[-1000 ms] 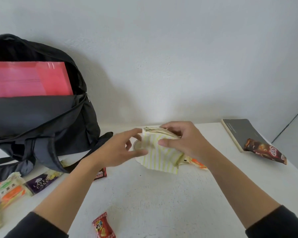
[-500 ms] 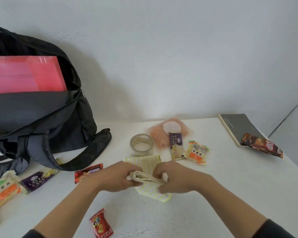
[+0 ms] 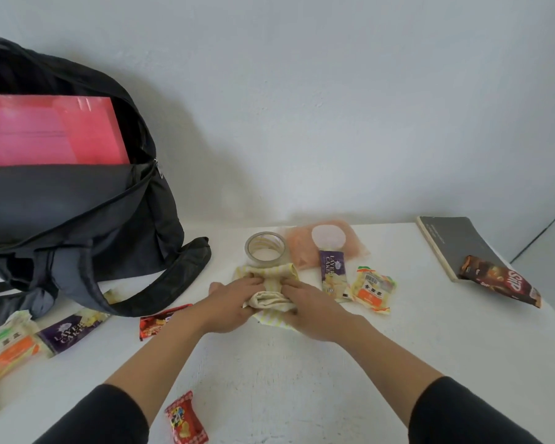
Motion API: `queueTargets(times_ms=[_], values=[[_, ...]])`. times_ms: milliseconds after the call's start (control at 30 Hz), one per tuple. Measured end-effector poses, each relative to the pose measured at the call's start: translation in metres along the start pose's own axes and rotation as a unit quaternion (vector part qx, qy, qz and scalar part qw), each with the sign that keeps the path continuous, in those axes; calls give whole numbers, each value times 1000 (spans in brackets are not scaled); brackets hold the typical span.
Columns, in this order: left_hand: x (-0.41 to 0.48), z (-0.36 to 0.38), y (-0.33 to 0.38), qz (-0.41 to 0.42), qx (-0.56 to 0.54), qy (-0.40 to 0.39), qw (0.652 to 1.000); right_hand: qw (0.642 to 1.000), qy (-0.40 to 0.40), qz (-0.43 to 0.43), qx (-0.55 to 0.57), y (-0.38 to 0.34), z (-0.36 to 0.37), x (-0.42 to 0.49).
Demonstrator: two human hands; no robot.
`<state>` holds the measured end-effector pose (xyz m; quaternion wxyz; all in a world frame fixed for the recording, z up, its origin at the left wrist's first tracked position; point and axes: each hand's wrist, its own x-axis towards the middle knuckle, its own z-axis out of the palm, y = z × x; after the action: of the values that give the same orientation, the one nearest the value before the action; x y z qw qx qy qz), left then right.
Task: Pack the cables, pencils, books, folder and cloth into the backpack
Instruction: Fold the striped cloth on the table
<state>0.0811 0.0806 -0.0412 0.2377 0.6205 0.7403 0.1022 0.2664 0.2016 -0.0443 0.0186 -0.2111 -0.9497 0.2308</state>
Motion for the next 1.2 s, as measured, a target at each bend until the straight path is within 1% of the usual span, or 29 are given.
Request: queueTargets(times_ms=[33,133,200,233,300,400,467,567,633,700,767,833,900,967,1200], values=[[2,-4,2,2,-7,17,1000,999,38,5,4,2,1,2],[3,-19,4,15,-47,115,992,985,169,-9,26,7,-8,2],[-6,-28,0,34,-42,174,983,974,207,-24,84,3,-23,-5],[-12,-30,-2,46,-44,197,978,970,207,-29,122,1,-30,-10],[-27,-30,-4,63,-62,209,974,966,183,-42,176,-3,-40,-23],[-51,-19,-8,54,-100,180,977,974,96,-44,199,-6,-37,-37],[-66,-14,-8,28,-126,153,980,975,75,-41,204,-10,-30,-42],[-83,-10,0,4,-147,116,982,967,102,-45,231,-16,-21,-45],[-93,-6,7,-22,-163,107,981,955,127,-37,267,-20,-17,-48],[-99,0,9,-37,-177,130,975,946,144,-19,290,-25,-14,-50],[-100,8,9,-48,-197,154,967,946,145,-6,289,-27,-9,-50],[-100,14,9,-58,-208,152,965,952,134,4,277,-26,-3,-51],[-102,22,6,-70,-205,127,968,961,114,21,252,-24,8,-54],[-103,26,6,-81,-200,123,969,966,105,36,232,-23,19,-58],[-93,35,4,-127,-169,182,960,954,137,93,251,-22,30,-58]])
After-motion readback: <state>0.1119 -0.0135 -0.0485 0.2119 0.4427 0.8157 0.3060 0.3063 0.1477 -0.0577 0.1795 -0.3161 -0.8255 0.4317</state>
